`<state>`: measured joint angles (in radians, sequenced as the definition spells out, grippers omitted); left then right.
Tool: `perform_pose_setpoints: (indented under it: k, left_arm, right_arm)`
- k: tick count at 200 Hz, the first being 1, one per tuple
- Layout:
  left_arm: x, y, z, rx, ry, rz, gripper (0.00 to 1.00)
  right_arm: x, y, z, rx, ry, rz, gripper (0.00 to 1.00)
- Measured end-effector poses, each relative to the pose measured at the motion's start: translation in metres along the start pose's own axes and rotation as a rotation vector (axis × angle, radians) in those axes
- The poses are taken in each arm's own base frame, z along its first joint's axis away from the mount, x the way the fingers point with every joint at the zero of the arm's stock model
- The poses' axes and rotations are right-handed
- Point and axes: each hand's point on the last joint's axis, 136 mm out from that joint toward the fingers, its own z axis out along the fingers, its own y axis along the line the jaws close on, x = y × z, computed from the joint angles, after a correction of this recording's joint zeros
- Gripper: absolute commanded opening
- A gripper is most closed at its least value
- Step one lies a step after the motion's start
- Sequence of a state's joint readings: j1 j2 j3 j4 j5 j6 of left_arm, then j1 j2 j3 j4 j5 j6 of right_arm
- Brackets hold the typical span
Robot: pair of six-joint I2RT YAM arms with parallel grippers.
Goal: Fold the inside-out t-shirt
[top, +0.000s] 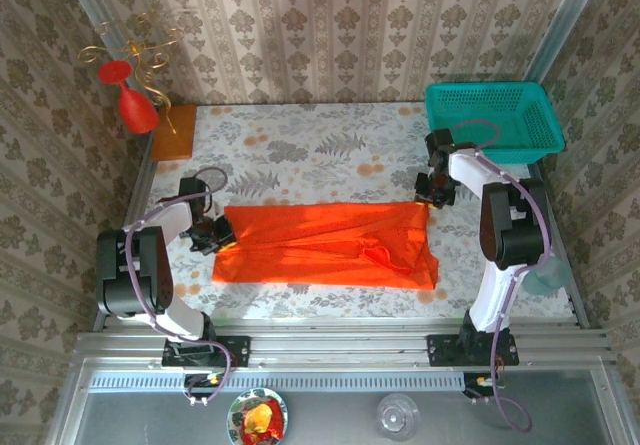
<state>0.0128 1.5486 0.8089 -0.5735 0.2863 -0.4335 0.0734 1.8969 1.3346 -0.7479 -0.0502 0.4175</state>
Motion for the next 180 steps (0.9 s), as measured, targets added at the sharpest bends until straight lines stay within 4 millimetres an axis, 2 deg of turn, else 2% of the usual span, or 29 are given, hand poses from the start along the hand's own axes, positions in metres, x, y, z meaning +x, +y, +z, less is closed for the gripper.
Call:
perform_pose_setpoints:
  k: [17, 33, 56, 71, 90, 113, 131, 147, 162, 180]
  left_arm:
    - [-0.001, -0.003, -0.007, -0.003, -0.017, 0.012, 0.19]
    - [-0.005, -0.013, -0.017, 0.006, -0.042, 0.038, 0.15]
    - [-0.016, -0.037, -0.034, 0.036, -0.086, 0.094, 0.14]
    - [-0.021, -0.05, -0.039, 0.051, -0.101, 0.124, 0.13]
    - [-0.022, -0.059, -0.039, 0.054, -0.094, 0.143, 0.13]
    - [-0.022, -0.055, -0.024, 0.034, -0.048, 0.133, 0.12]
    - [-0.019, -0.047, -0.008, 0.008, 0.002, 0.115, 0.12]
    - [-0.018, -0.042, 0.002, -0.01, 0.034, 0.103, 0.12]
    - [-0.021, -0.042, 0.006, -0.014, 0.042, 0.099, 0.12]
    - [-0.025, -0.045, 0.006, -0.01, 0.033, 0.101, 0.12]
  right_arm:
    - [0.003, 0.002, -0.013, 0.005, -0.014, -0.011, 0.41]
    - [0.004, 0.01, -0.036, -0.007, -0.059, -0.035, 0.37]
    - [0.015, 0.036, -0.074, -0.061, -0.14, -0.109, 0.33]
    - [0.032, 0.058, -0.087, -0.103, -0.148, -0.173, 0.33]
    - [0.058, 0.085, -0.085, -0.165, -0.1, -0.246, 0.32]
    - [0.1, 0.108, -0.067, -0.226, 0.011, -0.3, 0.33]
    - [0.123, 0.114, -0.05, -0.209, 0.077, -0.334, 0.37]
    - [0.138, 0.12, -0.039, -0.171, 0.104, -0.374, 0.44]
    - [0.151, 0.125, -0.035, -0.116, 0.096, -0.441, 0.52]
    - [0.157, 0.127, -0.038, -0.014, 0.055, -0.53, 0.57]
